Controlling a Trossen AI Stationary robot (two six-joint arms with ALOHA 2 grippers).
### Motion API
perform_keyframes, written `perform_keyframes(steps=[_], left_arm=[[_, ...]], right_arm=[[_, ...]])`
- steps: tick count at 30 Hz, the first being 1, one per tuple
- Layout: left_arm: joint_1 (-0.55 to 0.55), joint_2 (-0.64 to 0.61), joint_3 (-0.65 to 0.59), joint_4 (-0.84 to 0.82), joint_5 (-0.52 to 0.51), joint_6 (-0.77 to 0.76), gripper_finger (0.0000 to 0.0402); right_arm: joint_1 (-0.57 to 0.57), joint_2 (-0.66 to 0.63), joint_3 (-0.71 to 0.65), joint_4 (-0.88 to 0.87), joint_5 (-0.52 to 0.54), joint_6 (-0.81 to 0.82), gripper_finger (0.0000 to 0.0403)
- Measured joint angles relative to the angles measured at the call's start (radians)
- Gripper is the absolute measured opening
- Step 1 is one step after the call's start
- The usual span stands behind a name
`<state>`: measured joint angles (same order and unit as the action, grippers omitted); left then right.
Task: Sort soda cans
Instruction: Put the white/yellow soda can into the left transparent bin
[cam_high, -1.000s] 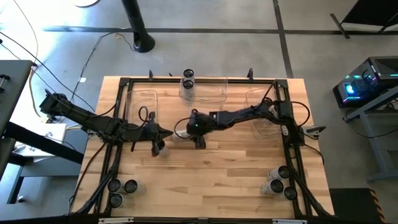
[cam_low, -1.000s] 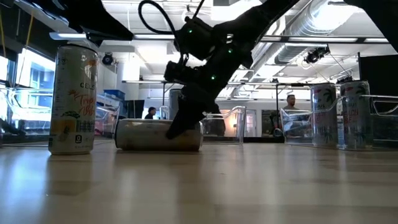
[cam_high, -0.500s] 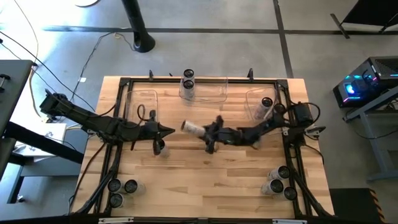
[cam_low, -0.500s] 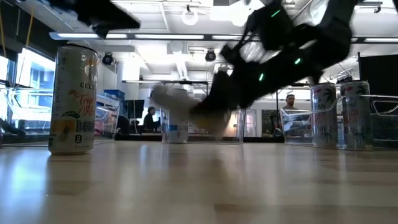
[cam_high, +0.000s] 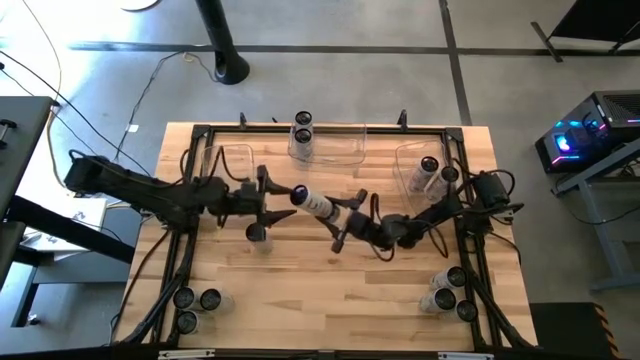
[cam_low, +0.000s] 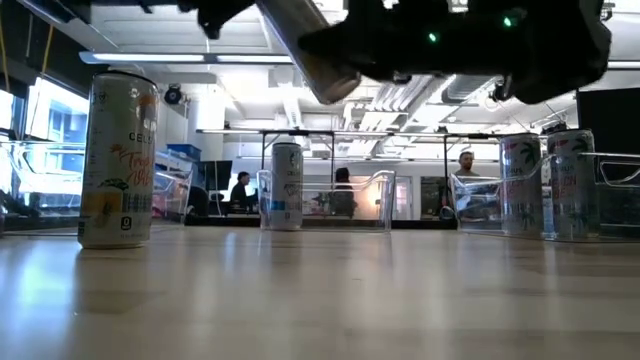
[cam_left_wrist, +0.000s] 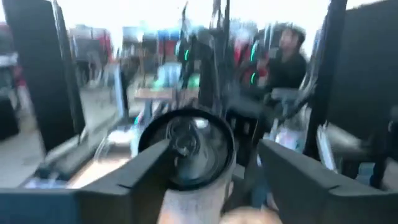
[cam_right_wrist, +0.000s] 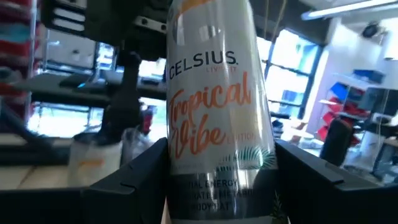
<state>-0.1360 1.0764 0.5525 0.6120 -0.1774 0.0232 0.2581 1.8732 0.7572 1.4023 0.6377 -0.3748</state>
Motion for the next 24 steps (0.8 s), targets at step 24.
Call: perform_keyframes(steps=[24], left_arm=[[0.044, 0.045, 0.0, 0.213, -0.027, 0.012, 0.0303]], right_arm=[[0.081, -0.006, 0.1, 0.161, 0.143, -0.281, 0.0229]])
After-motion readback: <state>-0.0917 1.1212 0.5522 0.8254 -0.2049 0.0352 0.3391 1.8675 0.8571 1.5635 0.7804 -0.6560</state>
